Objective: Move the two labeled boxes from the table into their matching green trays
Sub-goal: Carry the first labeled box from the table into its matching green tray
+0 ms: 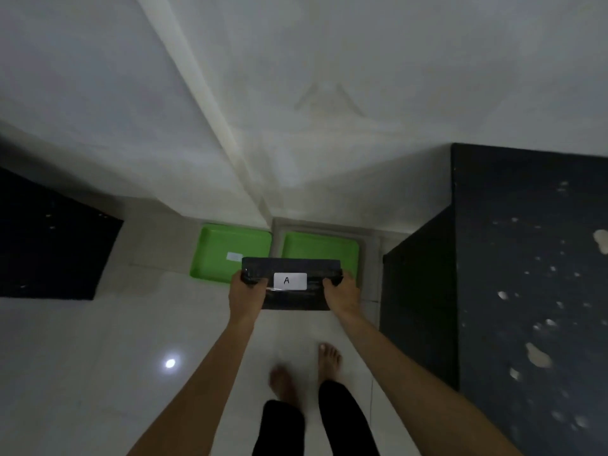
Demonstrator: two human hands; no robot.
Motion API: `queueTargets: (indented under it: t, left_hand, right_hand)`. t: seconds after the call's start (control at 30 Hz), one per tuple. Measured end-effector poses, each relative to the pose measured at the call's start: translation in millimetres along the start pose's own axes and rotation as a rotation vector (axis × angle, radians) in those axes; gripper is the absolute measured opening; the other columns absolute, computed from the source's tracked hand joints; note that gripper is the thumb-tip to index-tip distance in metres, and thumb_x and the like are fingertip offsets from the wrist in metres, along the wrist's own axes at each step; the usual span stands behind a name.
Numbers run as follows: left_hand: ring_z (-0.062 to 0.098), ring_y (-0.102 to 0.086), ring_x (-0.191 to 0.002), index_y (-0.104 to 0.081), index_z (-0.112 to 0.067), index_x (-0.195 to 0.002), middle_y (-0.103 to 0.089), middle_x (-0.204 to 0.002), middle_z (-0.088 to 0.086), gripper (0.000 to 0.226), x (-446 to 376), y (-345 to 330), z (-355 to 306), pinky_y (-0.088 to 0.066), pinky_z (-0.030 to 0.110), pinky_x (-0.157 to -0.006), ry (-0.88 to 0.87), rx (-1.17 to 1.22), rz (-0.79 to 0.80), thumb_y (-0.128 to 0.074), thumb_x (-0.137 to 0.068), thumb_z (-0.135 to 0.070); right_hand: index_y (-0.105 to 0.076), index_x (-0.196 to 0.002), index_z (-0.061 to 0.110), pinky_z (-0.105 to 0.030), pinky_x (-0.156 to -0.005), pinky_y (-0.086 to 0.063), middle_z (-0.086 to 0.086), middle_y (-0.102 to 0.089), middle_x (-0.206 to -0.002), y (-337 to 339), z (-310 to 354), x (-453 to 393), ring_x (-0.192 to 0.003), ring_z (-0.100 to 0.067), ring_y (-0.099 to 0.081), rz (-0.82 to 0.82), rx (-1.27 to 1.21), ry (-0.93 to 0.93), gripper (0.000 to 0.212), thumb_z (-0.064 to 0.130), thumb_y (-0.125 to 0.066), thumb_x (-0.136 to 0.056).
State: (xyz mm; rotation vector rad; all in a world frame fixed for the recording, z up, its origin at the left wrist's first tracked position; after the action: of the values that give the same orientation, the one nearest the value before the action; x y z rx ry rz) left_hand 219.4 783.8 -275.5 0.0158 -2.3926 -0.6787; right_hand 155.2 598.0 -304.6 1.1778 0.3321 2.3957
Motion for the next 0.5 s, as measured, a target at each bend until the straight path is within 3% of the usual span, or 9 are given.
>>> queueTargets:
  t: [0.1, 0.23, 0.4, 0.5]
  left_hand:
    - [0.028, -0.061, -0.098, -0.057, -0.003, -0.121, -0.066, -0.112, 0.014, 0.034, -75, -43, 28, -0.045, 0.033, -0.082, -0.016, 0.004, 0.052, -0.062, -0.087, -0.007]
    - [0.029, -0.059, -0.101, -0.05, 0.0, -0.127, -0.062, -0.112, 0.013, 0.036, -185, -110, 75, -0.043, 0.034, -0.084, -0.03, -0.035, 0.171, -0.055, -0.09, -0.001]
    - [0.033, -0.06, -0.103, -0.055, -0.002, -0.126, -0.064, -0.114, 0.017, 0.034, -312, -189, 128, -0.049, 0.041, -0.09, -0.085, -0.077, 0.273, -0.052, -0.092, 0.001]
    - [0.027, -0.06, -0.092, -0.058, -0.004, -0.122, -0.064, -0.104, 0.012, 0.032, -369, -229, 152, -0.049, 0.032, -0.075, -0.146, -0.11, 0.281, -0.054, -0.092, 0.003]
  right_hand:
    - [-0.05, -0.126, 0.009, -0.045, -0.09, -0.054, -0.014, -0.065, -0.116, -34, -24, -72, -0.102, -0.031, -0.064, -0.071, -0.067, -0.089, 0.034, 0.021, -0.057, -0.094]
    - [-0.051, -0.125, 0.014, -0.039, -0.083, -0.054, -0.01, -0.064, -0.113, -74, -65, -179, -0.092, -0.024, -0.061, -0.16, -0.066, -0.109, 0.03, 0.024, -0.055, -0.097]
    - [-0.053, -0.131, 0.011, -0.03, -0.077, -0.046, -0.012, -0.063, -0.12, -117, -115, -310, -0.096, -0.027, -0.06, -0.208, -0.048, -0.097, 0.034, 0.024, -0.05, -0.099]
    - [-0.053, -0.13, 0.011, -0.028, -0.077, -0.045, -0.013, -0.063, -0.121, -138, -138, -374, -0.094, -0.025, -0.059, -0.21, -0.038, -0.073, 0.033, 0.022, -0.05, -0.1]
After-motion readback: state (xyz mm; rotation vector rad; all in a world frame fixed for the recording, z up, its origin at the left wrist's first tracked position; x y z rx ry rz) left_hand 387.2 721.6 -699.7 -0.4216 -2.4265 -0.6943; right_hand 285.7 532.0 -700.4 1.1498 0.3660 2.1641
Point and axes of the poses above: each hand's wrist, its own x-axis away from the middle knuckle, its own y-axis out of the back of the hand, z = x × y, the point moved 2 cm from there along -x, towards the middle knuckle
